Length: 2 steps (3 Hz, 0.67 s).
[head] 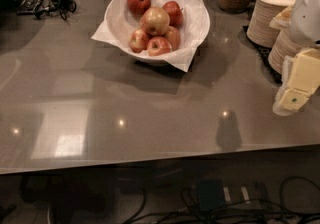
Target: Pick apple from white bowl
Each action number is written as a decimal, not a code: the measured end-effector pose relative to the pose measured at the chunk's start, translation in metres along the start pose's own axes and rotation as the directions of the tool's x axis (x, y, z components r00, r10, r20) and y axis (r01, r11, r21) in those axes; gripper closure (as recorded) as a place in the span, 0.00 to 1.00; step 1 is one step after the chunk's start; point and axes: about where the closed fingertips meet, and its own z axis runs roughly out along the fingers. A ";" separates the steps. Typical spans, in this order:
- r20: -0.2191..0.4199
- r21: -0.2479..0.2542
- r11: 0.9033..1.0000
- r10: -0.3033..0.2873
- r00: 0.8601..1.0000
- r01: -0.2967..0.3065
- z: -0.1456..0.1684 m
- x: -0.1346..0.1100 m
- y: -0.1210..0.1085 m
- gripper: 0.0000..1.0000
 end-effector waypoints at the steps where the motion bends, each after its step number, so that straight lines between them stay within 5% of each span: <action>1: 0.000 0.000 1.000 0.000 1.000 0.000 0.000 0.000 0.000 0.00; 2: 0.052 0.006 1.000 0.021 0.998 -0.022 0.003 -0.009 -0.006 0.00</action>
Offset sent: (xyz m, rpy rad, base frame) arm 0.0209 0.0165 -0.0037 0.1270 -0.0198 -0.0208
